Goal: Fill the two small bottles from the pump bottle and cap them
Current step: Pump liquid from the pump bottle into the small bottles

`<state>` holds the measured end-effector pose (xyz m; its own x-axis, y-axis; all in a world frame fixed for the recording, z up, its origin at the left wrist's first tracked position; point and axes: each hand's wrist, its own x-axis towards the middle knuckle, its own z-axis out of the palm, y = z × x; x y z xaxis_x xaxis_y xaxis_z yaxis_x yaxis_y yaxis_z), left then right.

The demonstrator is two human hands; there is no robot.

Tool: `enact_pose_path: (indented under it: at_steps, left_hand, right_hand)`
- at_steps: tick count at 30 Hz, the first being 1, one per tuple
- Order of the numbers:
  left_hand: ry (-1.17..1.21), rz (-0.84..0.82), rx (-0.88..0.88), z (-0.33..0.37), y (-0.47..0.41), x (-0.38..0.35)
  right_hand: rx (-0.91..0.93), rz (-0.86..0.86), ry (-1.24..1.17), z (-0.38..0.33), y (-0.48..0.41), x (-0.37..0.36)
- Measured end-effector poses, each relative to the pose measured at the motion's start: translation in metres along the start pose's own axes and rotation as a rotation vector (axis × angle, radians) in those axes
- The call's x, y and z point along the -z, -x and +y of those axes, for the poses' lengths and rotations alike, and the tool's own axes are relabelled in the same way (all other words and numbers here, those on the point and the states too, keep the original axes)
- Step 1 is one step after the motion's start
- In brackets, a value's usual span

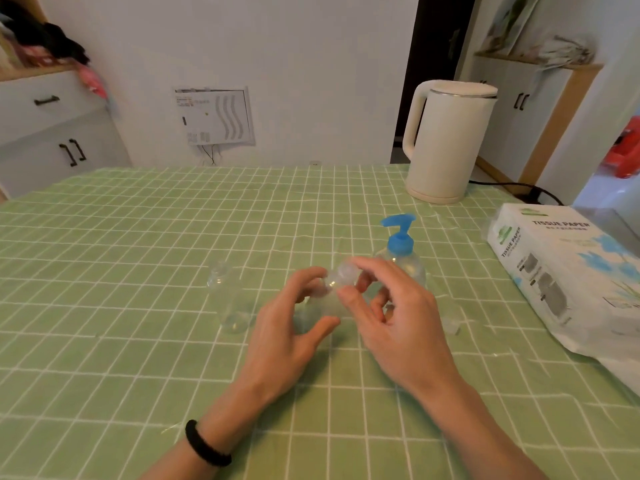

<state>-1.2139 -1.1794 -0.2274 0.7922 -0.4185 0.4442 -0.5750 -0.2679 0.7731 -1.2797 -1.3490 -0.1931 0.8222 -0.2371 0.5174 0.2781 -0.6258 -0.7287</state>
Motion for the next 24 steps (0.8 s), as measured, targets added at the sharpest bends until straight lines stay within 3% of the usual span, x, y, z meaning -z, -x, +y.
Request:
enact_pose_path:
  at_steps: [5, 19, 24]
  left_hand:
    - [0.035, -0.027, -0.107, 0.003, 0.005, 0.021]
    - [-0.011, -0.144, -0.023, 0.000, 0.009, 0.039]
    - [-0.037, -0.166, 0.021, 0.000, 0.008, 0.044]
  right_hand:
    - [-0.056, 0.005, -0.138, -0.003, 0.008, 0.015]
    - [-0.171, -0.055, -0.250, -0.001, 0.009, 0.016]
    - [-0.209, -0.187, -0.238, 0.004, 0.009, 0.017]
